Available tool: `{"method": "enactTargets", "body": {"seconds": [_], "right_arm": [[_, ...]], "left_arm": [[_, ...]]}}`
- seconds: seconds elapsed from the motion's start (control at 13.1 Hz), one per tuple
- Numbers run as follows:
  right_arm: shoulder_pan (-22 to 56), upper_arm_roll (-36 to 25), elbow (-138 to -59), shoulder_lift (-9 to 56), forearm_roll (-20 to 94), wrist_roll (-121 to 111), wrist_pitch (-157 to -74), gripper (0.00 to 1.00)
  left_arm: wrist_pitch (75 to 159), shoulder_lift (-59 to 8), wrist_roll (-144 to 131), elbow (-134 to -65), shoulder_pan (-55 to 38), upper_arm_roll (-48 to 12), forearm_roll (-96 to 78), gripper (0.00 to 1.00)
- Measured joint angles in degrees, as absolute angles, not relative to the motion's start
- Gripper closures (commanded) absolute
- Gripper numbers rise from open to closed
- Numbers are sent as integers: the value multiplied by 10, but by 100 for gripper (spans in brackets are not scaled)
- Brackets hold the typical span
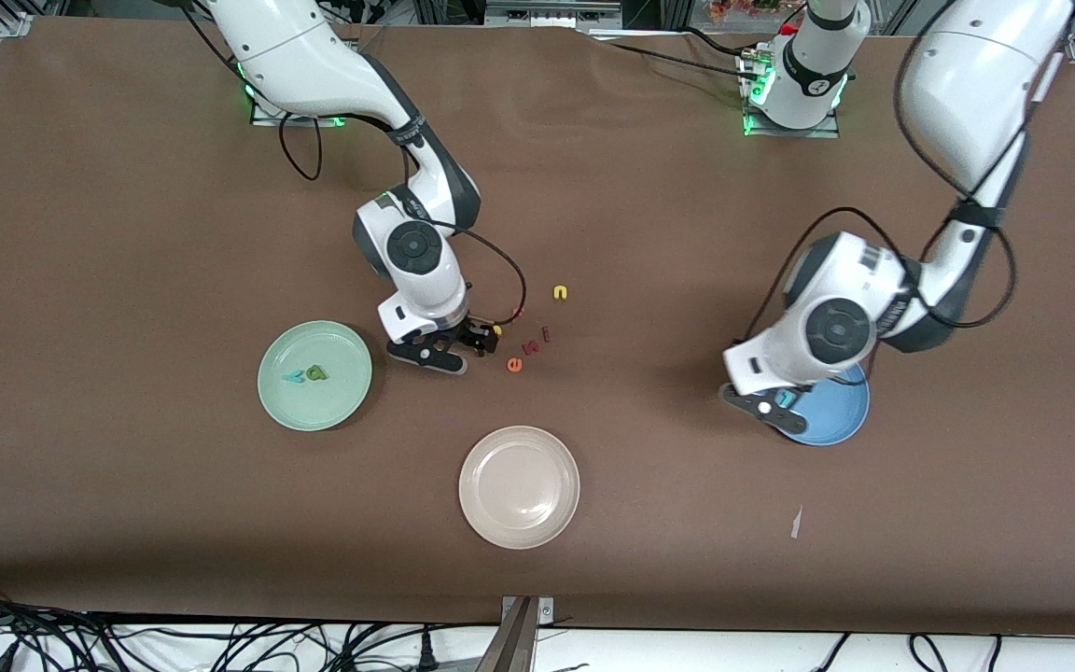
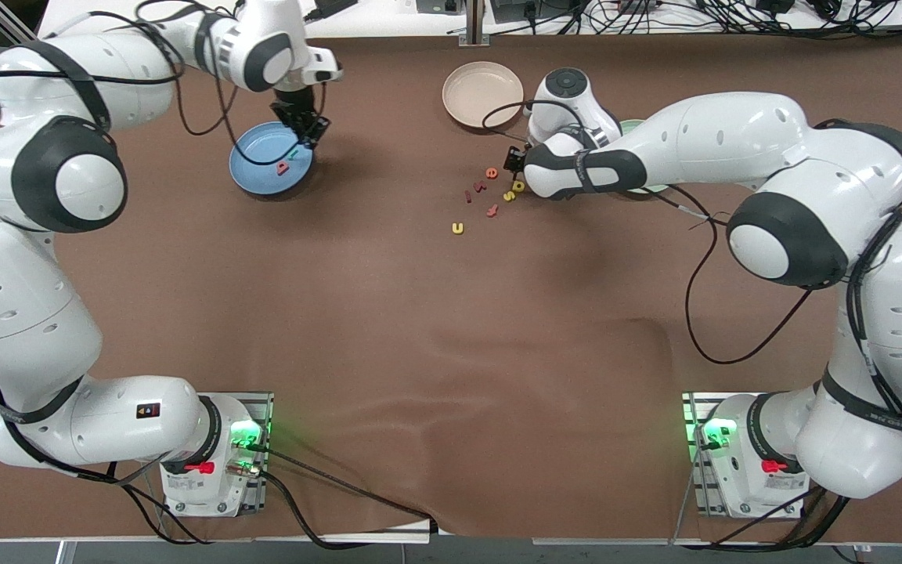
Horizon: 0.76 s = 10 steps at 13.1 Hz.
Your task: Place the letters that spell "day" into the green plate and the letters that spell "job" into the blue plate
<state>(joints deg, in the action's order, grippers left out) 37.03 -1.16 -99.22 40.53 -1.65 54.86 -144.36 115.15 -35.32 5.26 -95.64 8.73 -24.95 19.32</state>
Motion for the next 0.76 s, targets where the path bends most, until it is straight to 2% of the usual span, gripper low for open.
{"method": "enactTargets", "body": {"seconds": [0.08, 0.38, 0.46, 0.53, 0.61, 0.69, 0.76], "right_arm": [[378, -13, -982, 414, -16, 562, -1444, 5], [391, -19, -972, 428, -17, 571, -1443, 35], [391, -19, -972, 428, -18, 571, -1443, 45], [393, -19, -970, 428, -18, 571, -1444, 56], [394, -19, -967, 428, -18, 571, -1444, 71], [395, -19, -966, 428, -18, 571, -1444, 76], [396, -19, -964, 426, -19, 570, -1444, 85]], "left_arm": [[1134, -353, 86, -959, 107, -249, 193, 94], [1122, -359, 142, -972, 154, -248, 193, 94], [1122, -359, 154, -976, 162, -248, 193, 77], [1122, -360, 168, -978, 171, -248, 193, 24], [1122, -363, 179, -978, 182, -248, 193, 0], [1122, -366, 186, -978, 190, -248, 193, 0], [1123, -369, 189, -978, 193, -248, 193, 0]]}}
